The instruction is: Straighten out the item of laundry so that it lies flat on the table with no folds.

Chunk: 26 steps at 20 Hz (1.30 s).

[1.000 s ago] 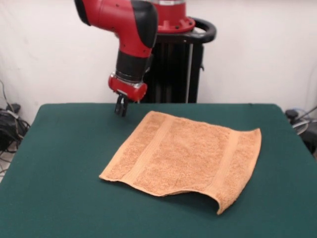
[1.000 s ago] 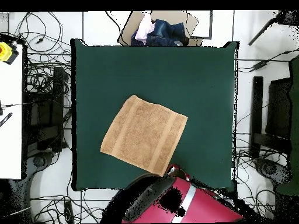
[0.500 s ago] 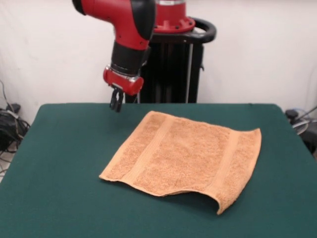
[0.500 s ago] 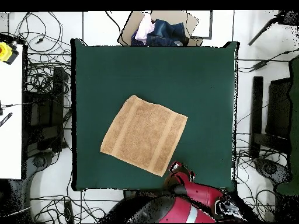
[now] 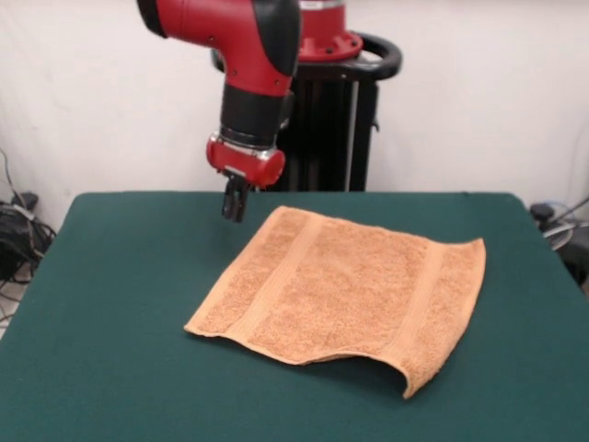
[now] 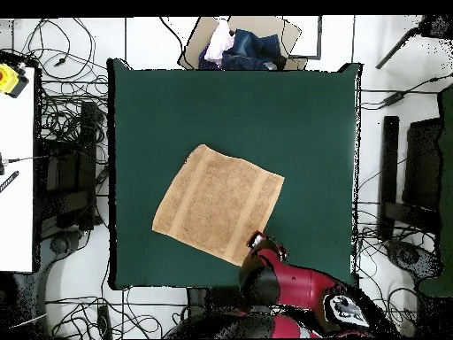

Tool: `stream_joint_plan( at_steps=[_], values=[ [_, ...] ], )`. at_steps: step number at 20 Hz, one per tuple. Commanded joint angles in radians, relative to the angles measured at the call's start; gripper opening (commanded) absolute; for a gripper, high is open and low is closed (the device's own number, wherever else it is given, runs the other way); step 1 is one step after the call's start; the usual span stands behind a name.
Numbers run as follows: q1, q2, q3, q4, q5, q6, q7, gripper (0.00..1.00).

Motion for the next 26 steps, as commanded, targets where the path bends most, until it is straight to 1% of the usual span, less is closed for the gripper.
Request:
stream_joint_plan(
  at_steps=[1, 8, 14, 20, 26],
  values=[
    [-0.006, 0.066, 0.171, -0.123, 0.04, -0.003, 0.117, 0.0],
    [0.006, 0.106, 0.185, -0.147, 0.063, -0.058, 0.148, 0.0],
    [0.02, 0.113, 0.195, -0.16, 0.096, -0.078, 0.168, 0.0],
    [0.042, 0.12, 0.2, -0.173, 0.154, -0.092, 0.181, 0.0],
    [0.082, 0.139, 0.21, -0.185, 0.241, -0.127, 0.209, 0.0]
  ],
)
